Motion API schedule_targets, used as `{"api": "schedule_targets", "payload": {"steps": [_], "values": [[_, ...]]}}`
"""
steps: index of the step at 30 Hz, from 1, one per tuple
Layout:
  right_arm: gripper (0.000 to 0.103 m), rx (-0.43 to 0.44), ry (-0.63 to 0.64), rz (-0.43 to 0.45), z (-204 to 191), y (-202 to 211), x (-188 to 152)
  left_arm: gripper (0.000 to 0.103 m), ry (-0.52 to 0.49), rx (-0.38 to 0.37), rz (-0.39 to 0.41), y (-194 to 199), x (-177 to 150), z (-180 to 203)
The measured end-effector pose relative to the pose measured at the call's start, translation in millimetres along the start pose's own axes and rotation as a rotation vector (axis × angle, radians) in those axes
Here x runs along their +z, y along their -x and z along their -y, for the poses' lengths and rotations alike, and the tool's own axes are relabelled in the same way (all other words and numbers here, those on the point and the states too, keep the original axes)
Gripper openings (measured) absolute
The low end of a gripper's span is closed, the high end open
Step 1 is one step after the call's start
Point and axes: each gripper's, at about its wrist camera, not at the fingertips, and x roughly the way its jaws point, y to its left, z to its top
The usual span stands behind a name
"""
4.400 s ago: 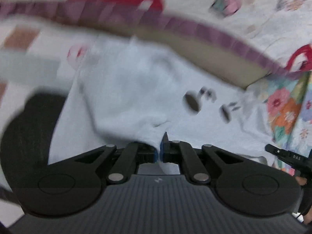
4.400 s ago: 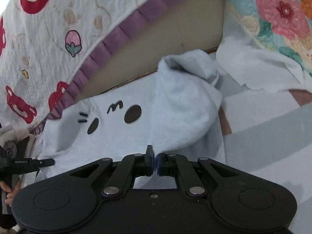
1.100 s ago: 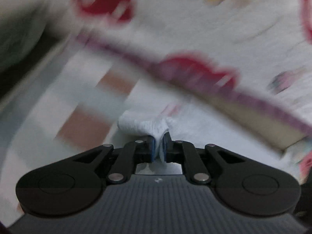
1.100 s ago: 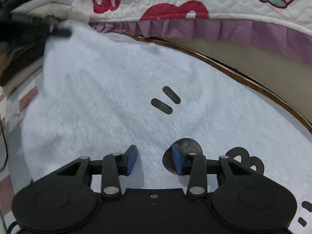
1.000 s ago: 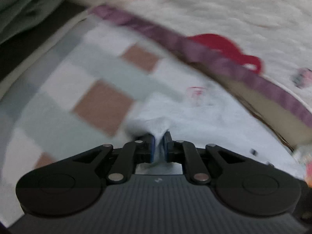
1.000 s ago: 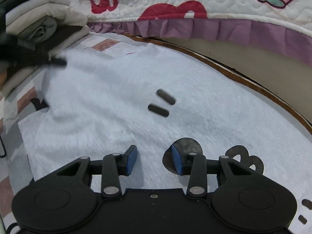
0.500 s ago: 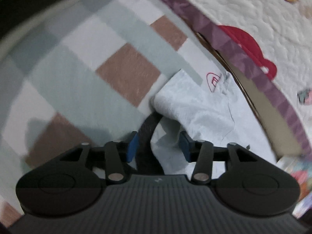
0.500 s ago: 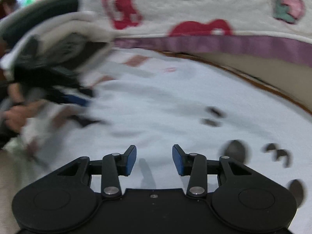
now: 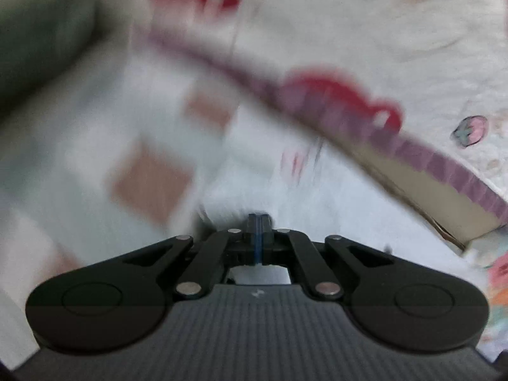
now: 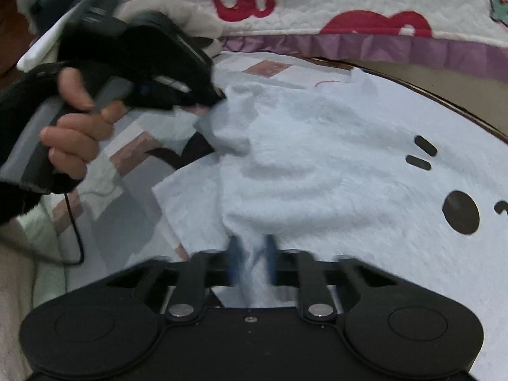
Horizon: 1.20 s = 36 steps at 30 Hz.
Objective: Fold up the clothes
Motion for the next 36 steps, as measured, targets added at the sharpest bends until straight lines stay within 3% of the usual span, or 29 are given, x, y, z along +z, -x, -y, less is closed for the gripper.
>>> {"api": "schedule_targets", "payload": {"steps": [2,4,8,10,11,12,15,19,24,29,31,32,33,36], "values": [[0.004,0.017,-0.017,0.001,2.1,1.3,-0.5,0.0,-0.042,0.045,0.095,16.7,9.8,-1.2],[0.004,0.035,-0.034,0.001,4.2,2.7,-1.0,0.0,-0.012,0.082,0.07,13.0,13.7,-14.5],[0.004,0.133,-0.07,-0.024,3.5,-1.6,-2.6,0.003,0.183,-0.049,-0.187,-20.0,1.1,-43.8],[0.004,0.202,-0.09,-0.024,-0.6,-0.3,-5.3,0.012,0.209,-0.045,-0.273,-29.2,-7.3,-43.5],[0.006,0.201,-0.083,-0.019,-3.8,1.5,-5.5,0.024,0.238,-0.066,-0.292,-31.4,-9.7,-44.1],[0.009,0.181,-0.076,-0.007,-5.7,4.9,-5.4,0.036,0.294,-0.111,-0.308,-33.5,-11.3,-47.4],[0.009,0.111,-0.109,0.062,1.4,19.4,-3.5,0.041,0.432,-0.213,-0.328,-35.8,-13.1,-55.6],[0.017,0.043,-0.158,0.086,14.8,25.4,2.0,0.044,0.366,-0.16,-0.348,-33.3,-15.4,-54.7],[0.026,-0.093,-0.081,0.052,10.0,28.0,0.2,0.052,0.491,-0.237,-0.421,-40.1,-23.8,-68.8],[0.035,-0.157,-0.077,0.036,20.9,32.1,-12.8,0.057,0.443,-0.214,-0.438,-62.1,-30.0,-58.8],[0.035,-0.162,-0.09,0.038,25.3,31.0,-18.3,0.053,0.405,-0.244,-0.413,-67.1,-30.0,-48.8],[0.037,-0.165,-0.097,0.039,27.6,30.5,-21.1,0.023,0.364,-0.252,-0.401,-69.5,-29.7,-42.1],[0.038,-0.167,-0.103,0.039,29.8,29.9,-23.9,0.007,0.338,-0.259,-0.386,-68.3,-27.0,-37.3],[0.039,-0.169,-0.098,0.018,31.3,29.3,-25.7,0.007,0.311,-0.281,-0.315,-49.6,-9.9,-30.8]]}}
